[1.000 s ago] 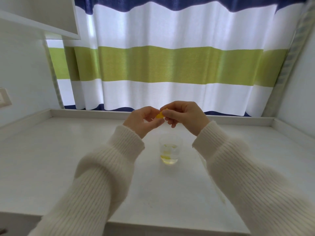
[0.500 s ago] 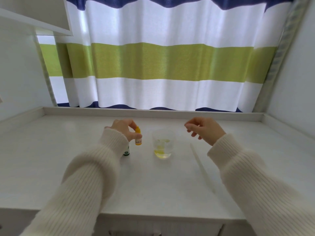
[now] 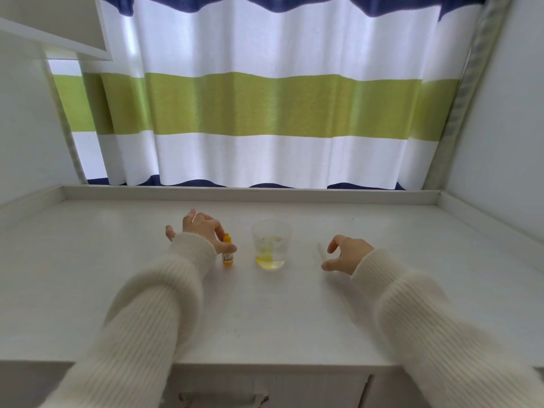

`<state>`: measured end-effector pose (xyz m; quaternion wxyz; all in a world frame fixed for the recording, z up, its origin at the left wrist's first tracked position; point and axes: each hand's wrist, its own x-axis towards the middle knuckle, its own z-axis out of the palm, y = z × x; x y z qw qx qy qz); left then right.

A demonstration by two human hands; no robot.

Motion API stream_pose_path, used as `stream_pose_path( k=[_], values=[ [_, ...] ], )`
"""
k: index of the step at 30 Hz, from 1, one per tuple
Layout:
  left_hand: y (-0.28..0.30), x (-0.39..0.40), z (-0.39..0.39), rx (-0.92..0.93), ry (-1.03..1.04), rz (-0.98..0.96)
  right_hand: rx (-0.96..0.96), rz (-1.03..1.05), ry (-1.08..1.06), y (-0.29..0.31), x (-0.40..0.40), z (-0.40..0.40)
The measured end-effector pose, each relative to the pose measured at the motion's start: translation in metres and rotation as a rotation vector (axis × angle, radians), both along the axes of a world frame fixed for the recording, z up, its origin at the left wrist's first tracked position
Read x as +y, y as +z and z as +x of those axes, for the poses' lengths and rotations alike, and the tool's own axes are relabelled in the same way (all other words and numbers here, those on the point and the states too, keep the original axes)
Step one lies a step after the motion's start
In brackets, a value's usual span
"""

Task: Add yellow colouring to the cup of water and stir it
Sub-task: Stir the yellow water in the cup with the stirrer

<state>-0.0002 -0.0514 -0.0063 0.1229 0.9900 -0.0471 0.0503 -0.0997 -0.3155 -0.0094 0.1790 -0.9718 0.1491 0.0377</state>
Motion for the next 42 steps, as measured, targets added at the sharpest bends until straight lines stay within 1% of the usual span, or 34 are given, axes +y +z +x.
stream_pose_path(
  k=[4,8,10,12,13,14,15,16,18,21,23,26,29,31,33,35,40,42],
  values=[
    [-0.005,0.002,0.003,0.011,0.025,0.008,0.065,0.004,0.001,-0.003,0.005,0.0],
    [-0.005,0.004,0.003,0.007,0.021,-0.004,0.042,-0.012,0.017,-0.005,0.006,0.002],
    [-0.005,0.004,0.001,-0.041,0.002,-0.022,0.021,0.015,0.032,-0.006,0.006,0.002],
    [-0.004,0.002,-0.004,-0.192,-0.056,-0.126,-0.024,0.048,0.059,-0.006,0.007,0.004],
    [-0.003,0.0,-0.007,-0.269,-0.116,-0.233,-0.063,0.075,0.073,-0.005,0.007,0.004],
    [0.0,-0.004,-0.011,-0.306,-0.195,-0.364,-0.111,0.111,0.088,-0.004,0.006,0.005],
    [0.002,-0.008,-0.016,-0.295,-0.279,-0.495,-0.167,0.153,0.101,-0.003,0.006,0.006],
    [0.003,-0.013,-0.02,-0.25,-0.355,-0.605,-0.225,0.197,0.11,-0.001,0.006,0.007],
    [0.003,-0.025,-0.026,-0.123,-0.452,-0.753,-0.335,0.311,0.112,0.004,0.005,0.01],
    [-0.003,-0.039,-0.027,0.04,-0.472,-0.871,-0.458,0.583,0.085,0.012,0.005,0.014],
    [-0.007,-0.044,-0.024,0.106,-0.454,-0.866,-0.503,0.739,0.064,0.017,0.005,0.018],
    [-0.013,-0.046,-0.017,0.163,-0.432,-0.843,-0.519,1.007,0.064,0.022,0.006,0.024],
    [-0.019,-0.048,-0.013,0.191,-0.44,-0.821,-0.518,1.26,0.119,0.026,0.006,0.029],
    [-0.022,-0.051,-0.013,0.187,-0.453,-0.823,-0.503,1.361,0.175,0.028,0.006,0.033],
    [-0.025,-0.054,-0.013,0.17,-0.447,-0.844,-0.489,1.397,0.218,0.029,0.007,0.038],
    [-0.025,-0.054,-0.014,0.142,-0.449,-0.85,-0.508,1.365,0.243,0.029,0.009,0.044],
    [-0.024,-0.057,-0.018,0.084,-0.476,-0.883,-0.546,1.175,0.198,0.029,0.02,0.06],
    [-0.023,-0.057,-0.023,0.068,-0.487,-0.888,-0.596,1.095,0.208,0.031,0.026,0.062]
  ],
)
